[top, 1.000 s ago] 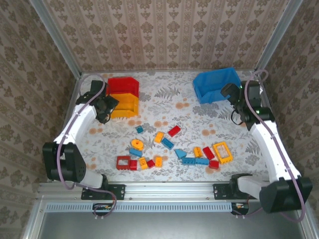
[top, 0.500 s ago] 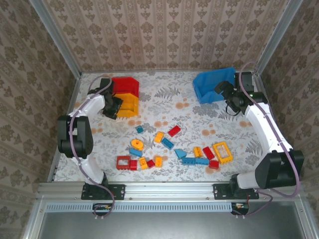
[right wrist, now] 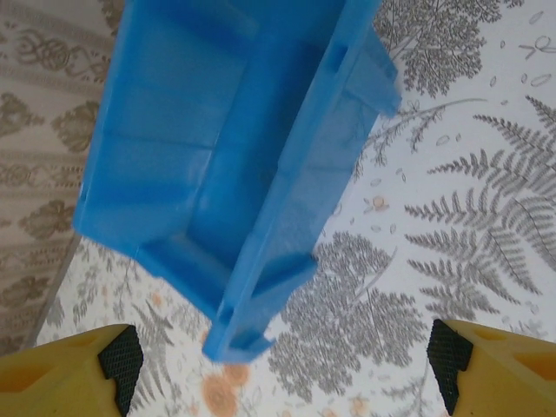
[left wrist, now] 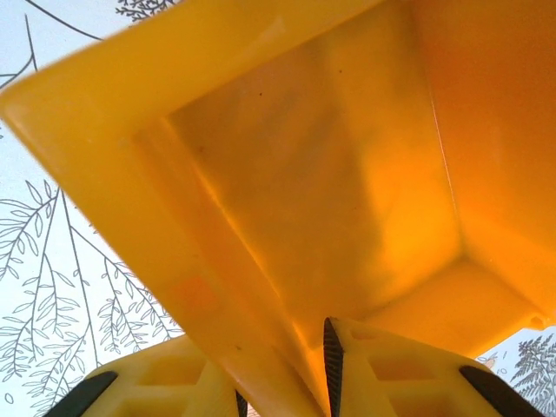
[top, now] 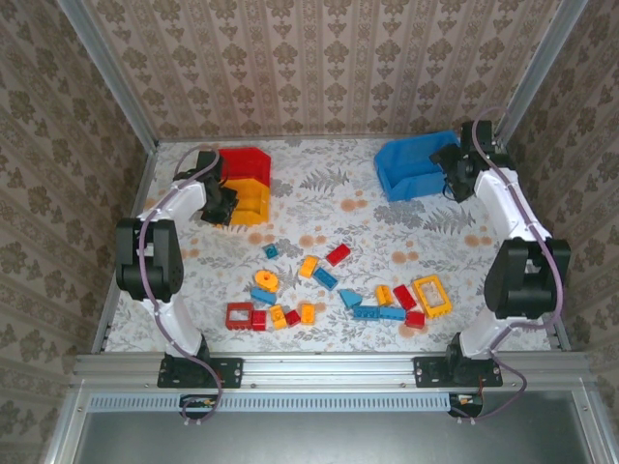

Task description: Sort the legos into containers by color

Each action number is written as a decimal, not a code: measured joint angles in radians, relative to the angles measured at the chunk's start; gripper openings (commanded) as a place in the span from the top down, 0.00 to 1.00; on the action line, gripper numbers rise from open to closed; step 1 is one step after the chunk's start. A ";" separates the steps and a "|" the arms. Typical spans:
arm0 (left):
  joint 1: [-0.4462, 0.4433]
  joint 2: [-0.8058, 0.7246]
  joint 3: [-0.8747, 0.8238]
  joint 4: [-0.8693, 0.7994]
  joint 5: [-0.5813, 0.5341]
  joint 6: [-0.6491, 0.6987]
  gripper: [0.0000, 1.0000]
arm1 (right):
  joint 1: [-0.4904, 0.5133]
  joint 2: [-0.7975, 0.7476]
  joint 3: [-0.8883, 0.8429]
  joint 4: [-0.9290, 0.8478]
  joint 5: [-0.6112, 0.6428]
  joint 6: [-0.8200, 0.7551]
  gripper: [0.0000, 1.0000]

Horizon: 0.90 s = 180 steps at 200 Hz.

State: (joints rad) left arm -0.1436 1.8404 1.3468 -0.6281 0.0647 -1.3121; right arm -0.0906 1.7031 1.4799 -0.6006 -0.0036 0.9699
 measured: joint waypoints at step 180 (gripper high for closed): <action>-0.013 0.110 0.212 -0.147 0.001 0.301 0.95 | -0.005 0.384 0.299 -0.085 -0.012 0.112 0.54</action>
State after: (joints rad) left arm -0.1570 1.9503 1.5589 -0.7753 0.0654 -1.0107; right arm -0.0952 2.0869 1.7786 -0.6857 -0.0154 1.0821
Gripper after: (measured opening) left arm 0.130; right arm 0.499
